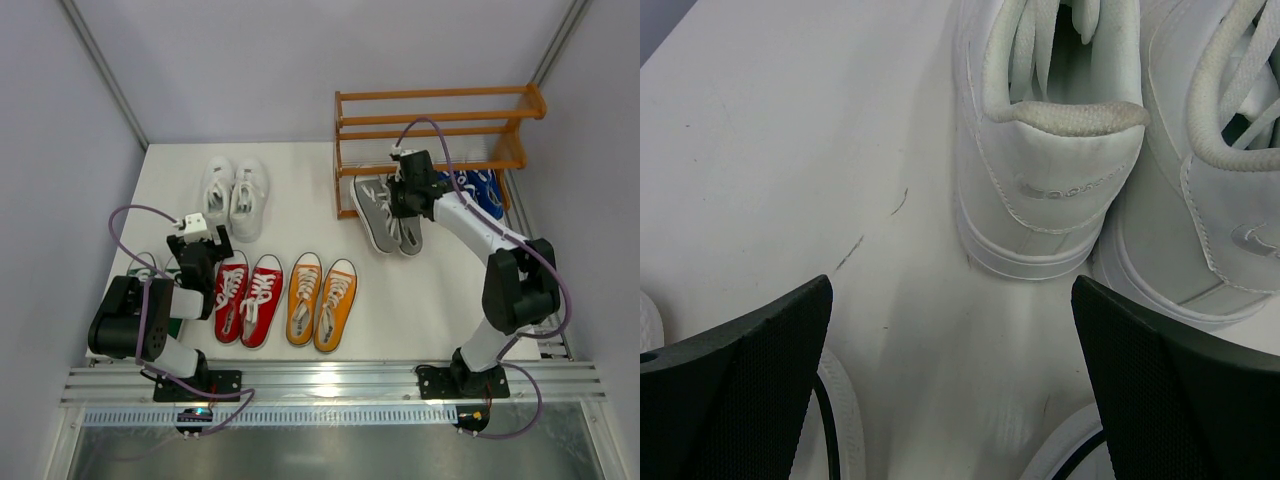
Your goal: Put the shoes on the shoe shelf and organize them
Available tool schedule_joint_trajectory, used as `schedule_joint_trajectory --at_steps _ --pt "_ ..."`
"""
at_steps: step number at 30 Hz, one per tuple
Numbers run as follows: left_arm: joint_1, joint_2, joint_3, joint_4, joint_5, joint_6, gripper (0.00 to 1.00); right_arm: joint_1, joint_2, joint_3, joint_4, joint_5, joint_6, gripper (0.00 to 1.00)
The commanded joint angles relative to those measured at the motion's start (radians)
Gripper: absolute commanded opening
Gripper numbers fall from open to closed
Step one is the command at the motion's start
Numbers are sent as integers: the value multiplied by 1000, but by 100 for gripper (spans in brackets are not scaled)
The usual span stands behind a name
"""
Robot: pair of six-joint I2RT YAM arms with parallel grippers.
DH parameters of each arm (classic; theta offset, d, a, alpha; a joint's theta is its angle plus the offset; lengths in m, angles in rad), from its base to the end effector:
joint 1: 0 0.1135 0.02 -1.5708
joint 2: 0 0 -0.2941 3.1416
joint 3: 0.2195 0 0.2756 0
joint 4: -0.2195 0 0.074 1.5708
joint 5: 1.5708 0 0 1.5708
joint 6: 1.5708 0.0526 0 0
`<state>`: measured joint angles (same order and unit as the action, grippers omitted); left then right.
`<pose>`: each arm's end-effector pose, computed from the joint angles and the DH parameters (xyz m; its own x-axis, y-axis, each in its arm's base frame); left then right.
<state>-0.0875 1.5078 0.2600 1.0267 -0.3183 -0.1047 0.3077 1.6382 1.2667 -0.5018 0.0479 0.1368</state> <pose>0.2651 -0.0067 0.1438 -0.1942 -0.0826 -0.9775 -0.2428 0.9695 -0.0337 0.3758 0.1168 0.2682 -0.7609 -0.0989 -0.6413 -0.1710 0.9839 0.0512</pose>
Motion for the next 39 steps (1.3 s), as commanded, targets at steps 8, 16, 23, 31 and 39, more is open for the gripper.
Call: schedule_joint_trajectory --at_steps 8,16,23,31,39 --pt "0 -20 21 42 -10 -6 100 8 140 189 368 55 -37 4" --pt "2 -17 19 49 -10 -6 100 18 190 240 439 104 -85 4" --pt "2 -15 18 53 -10 -4 100 18 270 356 396 109 -105 4" --pt "2 -17 19 49 -10 -6 100 16 337 404 394 130 -83 4" --pt "2 -15 18 49 -10 -6 100 21 347 382 453 228 -37 4"
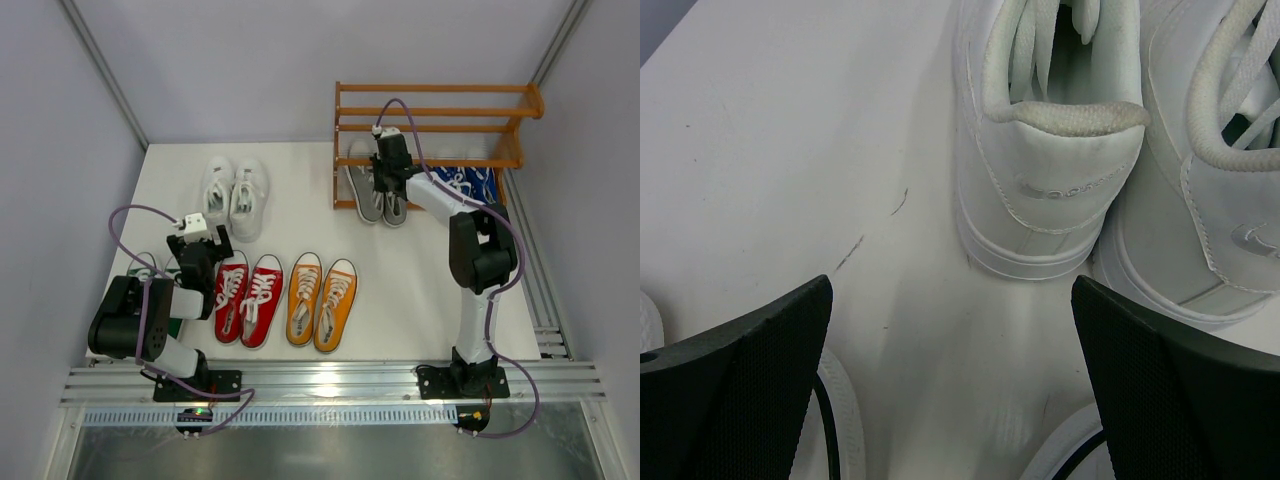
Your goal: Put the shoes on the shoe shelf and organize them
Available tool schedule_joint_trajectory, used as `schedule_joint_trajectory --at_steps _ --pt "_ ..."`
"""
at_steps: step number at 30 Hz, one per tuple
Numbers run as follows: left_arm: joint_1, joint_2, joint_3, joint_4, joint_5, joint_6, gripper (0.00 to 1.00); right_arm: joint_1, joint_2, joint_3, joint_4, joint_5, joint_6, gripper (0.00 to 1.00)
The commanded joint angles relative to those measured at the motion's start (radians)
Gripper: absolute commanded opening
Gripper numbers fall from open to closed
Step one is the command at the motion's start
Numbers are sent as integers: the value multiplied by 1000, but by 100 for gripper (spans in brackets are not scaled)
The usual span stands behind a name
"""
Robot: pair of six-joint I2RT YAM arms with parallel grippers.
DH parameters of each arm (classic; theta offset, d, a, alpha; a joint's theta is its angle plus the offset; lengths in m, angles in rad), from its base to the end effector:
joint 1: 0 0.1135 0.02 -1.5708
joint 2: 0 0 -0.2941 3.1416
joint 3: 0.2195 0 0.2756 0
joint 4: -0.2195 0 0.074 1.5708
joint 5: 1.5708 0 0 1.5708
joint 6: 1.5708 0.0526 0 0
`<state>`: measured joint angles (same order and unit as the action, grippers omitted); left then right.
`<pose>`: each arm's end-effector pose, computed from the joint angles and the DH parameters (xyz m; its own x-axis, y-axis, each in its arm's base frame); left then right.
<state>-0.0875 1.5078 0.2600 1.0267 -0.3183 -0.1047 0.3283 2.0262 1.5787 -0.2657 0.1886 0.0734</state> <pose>0.2651 -0.0067 0.1438 -0.1942 -0.0826 -0.9775 -0.2428 0.9695 -0.0337 0.4886 0.1560 0.2331 -0.6310 -0.1388 -0.7632 -0.1366 0.9884 -0.0669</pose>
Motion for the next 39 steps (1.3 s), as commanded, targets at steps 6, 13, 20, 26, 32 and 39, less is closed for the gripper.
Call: schedule_joint_trajectory --at_steps 6,13,20,26,32,39 --pt "2 -17 18 49 -10 -6 100 2 -17 98 229 123 72 4" --pt "0 -18 18 46 -10 -6 100 8 -90 23 247 138 118 100" --pt "0 -15 19 52 -11 -6 100 86 -391 -313 273 143 138 100" --pt "2 -12 18 59 -13 -3 100 224 -564 -470 33 29 213 100" --pt "0 -11 18 61 -13 -4 100 405 -547 -484 -156 -285 316 100" --pt "0 -12 16 62 -13 -4 100 525 -475 -329 -380 -284 463 100"
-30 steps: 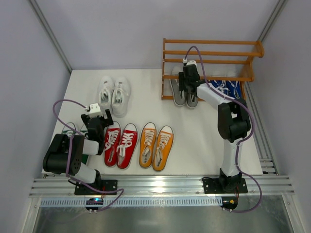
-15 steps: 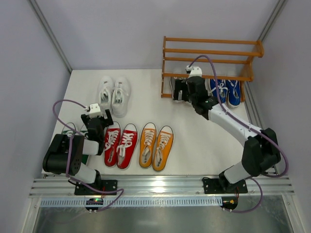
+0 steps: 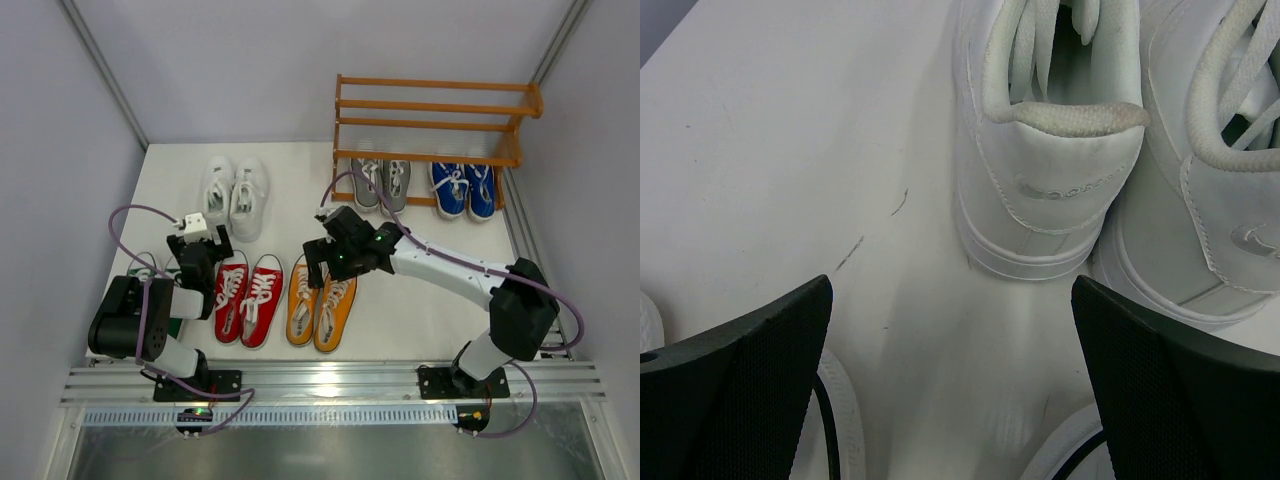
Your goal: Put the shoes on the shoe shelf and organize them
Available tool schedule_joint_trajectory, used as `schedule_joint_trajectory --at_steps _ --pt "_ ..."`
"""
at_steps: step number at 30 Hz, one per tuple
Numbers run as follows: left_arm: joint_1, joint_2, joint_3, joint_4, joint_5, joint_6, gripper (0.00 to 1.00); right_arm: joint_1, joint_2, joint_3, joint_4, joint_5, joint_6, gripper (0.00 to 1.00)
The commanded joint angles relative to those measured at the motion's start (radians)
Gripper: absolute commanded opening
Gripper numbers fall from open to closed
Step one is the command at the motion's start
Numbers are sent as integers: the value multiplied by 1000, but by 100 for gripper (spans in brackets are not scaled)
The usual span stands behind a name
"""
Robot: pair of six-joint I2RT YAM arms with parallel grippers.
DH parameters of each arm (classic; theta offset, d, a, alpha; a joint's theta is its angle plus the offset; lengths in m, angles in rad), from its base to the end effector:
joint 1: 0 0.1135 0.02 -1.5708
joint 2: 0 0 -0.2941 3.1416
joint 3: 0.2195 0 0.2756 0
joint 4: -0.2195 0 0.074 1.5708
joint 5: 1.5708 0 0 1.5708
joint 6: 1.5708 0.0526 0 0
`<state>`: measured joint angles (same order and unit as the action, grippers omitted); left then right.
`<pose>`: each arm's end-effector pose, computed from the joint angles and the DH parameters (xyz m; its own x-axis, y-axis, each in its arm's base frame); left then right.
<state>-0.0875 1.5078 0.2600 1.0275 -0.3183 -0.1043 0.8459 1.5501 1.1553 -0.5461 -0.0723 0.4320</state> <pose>0.2652 -0.0067 0.1439 -0.1935 -0.0823 -0.9776 -0.2427 0.9695 -0.0336 0.2357 0.2718 0.2573 -0.8110 -0.2858 -0.5105 -0.4793 0.8249 0.2996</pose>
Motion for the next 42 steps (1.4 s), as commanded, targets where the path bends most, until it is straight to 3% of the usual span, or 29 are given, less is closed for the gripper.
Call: schedule_joint_trajectory --at_steps 1,5,15,27,30,33,34,36,42 --pt "2 -12 16 60 -11 -5 100 22 20 115 -151 5 158 100" --pt "2 -12 16 59 -11 -5 100 38 74 162 -219 52 249 100" --pt "2 -18 19 46 -10 -6 100 81 191 127 -215 -17 378 100" --pt "2 -12 16 57 -11 -5 100 79 350 231 -160 -49 381 98" --pt "0 -12 16 59 -11 -5 100 58 384 230 -155 -83 375 86" --pt "0 -12 16 59 -11 -5 100 39 387 205 -120 -127 376 47" --pt "2 -12 16 59 -11 -5 100 35 384 199 -109 -132 375 21" --pt "0 -14 16 54 -10 -5 100 27 369 196 -117 -129 355 4" --pt "2 -15 19 52 -10 -6 100 19 270 244 -263 17 153 4"
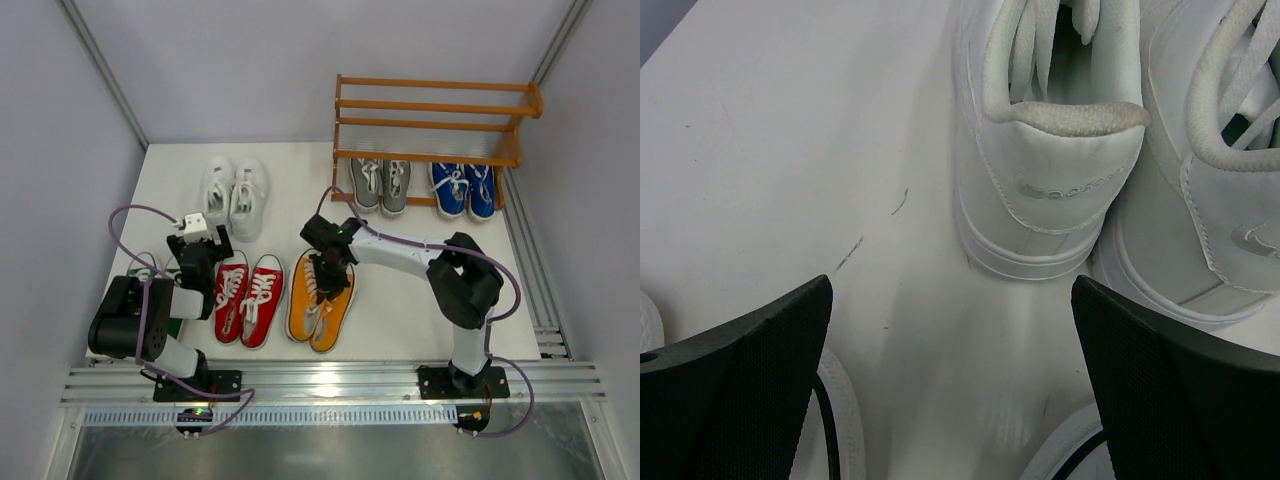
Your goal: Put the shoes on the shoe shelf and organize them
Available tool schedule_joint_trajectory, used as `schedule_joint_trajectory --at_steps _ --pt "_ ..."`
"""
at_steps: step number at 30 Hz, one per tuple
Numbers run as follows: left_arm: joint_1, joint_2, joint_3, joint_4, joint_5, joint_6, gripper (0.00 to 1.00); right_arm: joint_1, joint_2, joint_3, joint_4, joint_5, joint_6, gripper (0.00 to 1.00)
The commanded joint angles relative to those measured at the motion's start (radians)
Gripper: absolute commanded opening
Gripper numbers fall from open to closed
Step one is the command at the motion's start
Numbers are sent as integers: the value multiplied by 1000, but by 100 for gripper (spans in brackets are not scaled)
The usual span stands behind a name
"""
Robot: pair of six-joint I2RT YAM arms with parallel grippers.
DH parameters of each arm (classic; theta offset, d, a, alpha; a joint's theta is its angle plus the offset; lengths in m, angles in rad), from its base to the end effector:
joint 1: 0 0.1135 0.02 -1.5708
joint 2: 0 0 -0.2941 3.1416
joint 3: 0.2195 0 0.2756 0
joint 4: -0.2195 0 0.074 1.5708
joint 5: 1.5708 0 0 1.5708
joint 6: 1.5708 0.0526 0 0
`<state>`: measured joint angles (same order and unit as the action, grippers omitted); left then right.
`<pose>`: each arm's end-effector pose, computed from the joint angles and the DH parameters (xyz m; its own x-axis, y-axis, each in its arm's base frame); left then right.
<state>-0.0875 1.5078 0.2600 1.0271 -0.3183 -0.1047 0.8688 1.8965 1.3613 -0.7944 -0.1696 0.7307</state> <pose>0.2651 -0.0067 0.1439 -0.1938 -0.0826 -0.9776 -0.2428 0.9695 -0.0338 0.2555 0.3158 0.1844 -0.9866 -0.1479 -0.0685 -0.1614 0.9459 0.2815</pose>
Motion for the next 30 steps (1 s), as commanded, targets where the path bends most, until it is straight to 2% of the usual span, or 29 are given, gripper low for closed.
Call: schedule_joint_trajectory --at_steps 1,6,11,17,19,23,24,25,26,28,29,30 --pt "2 -15 18 54 -10 -4 100 -7 -100 39 -31 133 -166 4" --pt "2 -12 18 60 -11 -4 100 -53 -211 32 -155 254 -275 4" --pt "2 -12 16 62 -13 -4 100 -172 -287 25 -250 309 -390 4" --pt "2 -14 18 59 -11 -4 100 -228 -255 -24 -275 246 -557 4" --pt "2 -12 16 57 -10 -4 100 -226 -243 -33 -247 146 -582 4" --pt "2 -14 16 56 -10 -4 100 -212 -197 -60 -212 101 -613 4" --pt "2 -14 18 54 -10 -4 100 -212 -177 -70 -200 101 -605 6" --pt "2 -14 18 56 -10 -4 100 -212 -169 -74 -192 104 -600 13" --pt "2 -14 18 56 -10 -4 100 -212 -165 -77 -184 104 -596 28" --pt "0 -15 18 56 -10 -4 100 -211 -157 -79 -161 102 -576 31" --pt "2 -15 18 56 -10 -4 100 -211 -155 -79 -155 105 -567 44" --pt "0 -14 18 56 -10 -4 100 -211 -155 -79 -148 111 -556 48"
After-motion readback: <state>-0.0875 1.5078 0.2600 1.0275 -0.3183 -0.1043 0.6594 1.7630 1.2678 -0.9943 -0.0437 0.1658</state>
